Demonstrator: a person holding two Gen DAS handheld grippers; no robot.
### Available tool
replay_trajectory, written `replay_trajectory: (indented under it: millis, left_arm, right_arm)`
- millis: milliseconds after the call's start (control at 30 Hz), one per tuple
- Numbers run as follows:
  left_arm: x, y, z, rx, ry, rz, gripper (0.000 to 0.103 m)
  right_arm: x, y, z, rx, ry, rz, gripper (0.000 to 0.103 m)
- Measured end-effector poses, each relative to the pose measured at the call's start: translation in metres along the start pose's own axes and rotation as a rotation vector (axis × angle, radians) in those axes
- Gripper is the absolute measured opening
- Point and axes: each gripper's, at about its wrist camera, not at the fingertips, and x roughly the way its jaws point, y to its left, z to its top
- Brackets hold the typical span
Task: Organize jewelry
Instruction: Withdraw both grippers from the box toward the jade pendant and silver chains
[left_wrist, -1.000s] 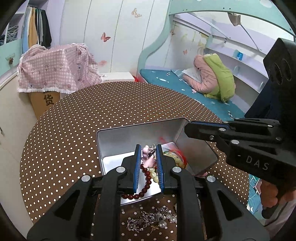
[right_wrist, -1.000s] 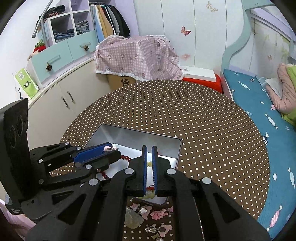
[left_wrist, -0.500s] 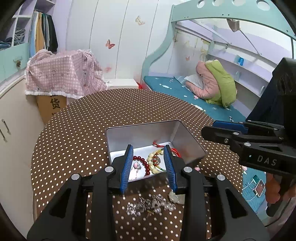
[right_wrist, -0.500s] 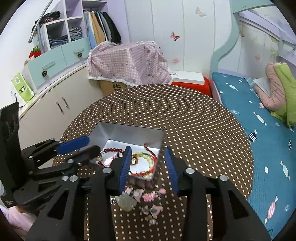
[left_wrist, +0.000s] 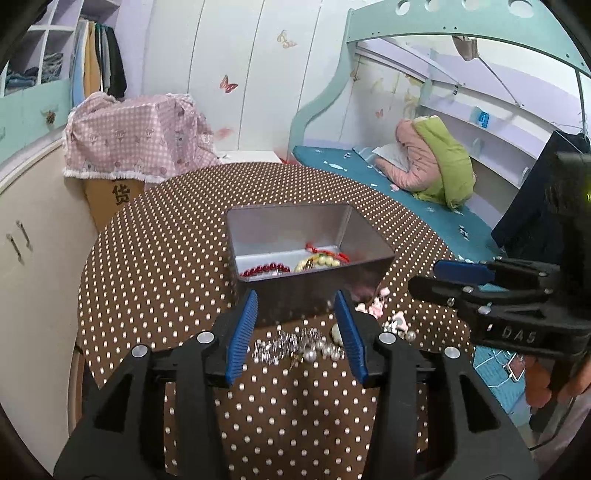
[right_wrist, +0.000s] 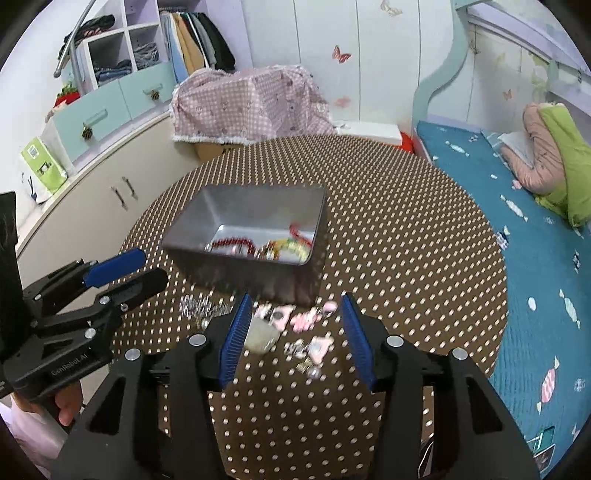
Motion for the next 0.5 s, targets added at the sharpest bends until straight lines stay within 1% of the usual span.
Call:
replay_trajectory:
  millis: [133,500]
  left_arm:
    - [0.002,0.002,-0.010,-0.005,0.026,0.015,0.046]
    - [0.014,0.004,-0.032,-0.023,0.087,0.025,0.047]
  right_arm:
    - [0.008,0.005,-0.009,-0.008,0.032,0.016,0.048]
    - [0.034,0.020,-0.023,-0.057,0.113,0.050,0.047]
